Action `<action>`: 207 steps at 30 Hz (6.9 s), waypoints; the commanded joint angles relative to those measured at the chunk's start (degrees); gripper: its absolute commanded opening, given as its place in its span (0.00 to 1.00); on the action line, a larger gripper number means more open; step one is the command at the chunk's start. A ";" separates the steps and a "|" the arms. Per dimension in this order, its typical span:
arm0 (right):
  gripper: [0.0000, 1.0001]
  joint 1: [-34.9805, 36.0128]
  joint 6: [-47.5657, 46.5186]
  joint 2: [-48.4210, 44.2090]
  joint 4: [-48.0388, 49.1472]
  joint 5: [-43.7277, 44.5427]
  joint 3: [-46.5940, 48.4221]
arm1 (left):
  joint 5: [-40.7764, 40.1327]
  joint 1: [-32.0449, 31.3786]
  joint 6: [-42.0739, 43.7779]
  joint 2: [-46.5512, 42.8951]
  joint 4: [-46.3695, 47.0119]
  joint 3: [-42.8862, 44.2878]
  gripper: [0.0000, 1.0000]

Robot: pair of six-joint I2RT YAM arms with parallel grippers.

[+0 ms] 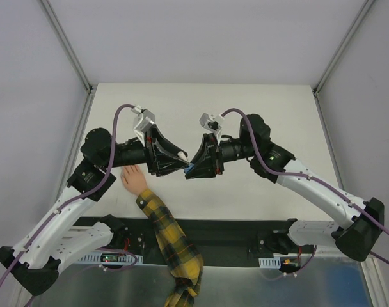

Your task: Paint the nails

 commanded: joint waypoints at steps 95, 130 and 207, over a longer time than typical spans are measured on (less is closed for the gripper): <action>0.00 18.13 -18.28 -1.70 -15.26 61.63 11.21 | -28.39 1.33 -11.32 -1.66 -5.79 2.74 0.22; 0.00 0.79 4.05 -2.85 8.48 5.67 3.82 | -4.05 1.41 -13.34 -0.43 17.94 -0.42 0.48; 0.01 26.19 -27.76 -0.21 -16.93 92.43 13.85 | -19.95 1.33 -10.44 0.01 -0.52 3.71 0.00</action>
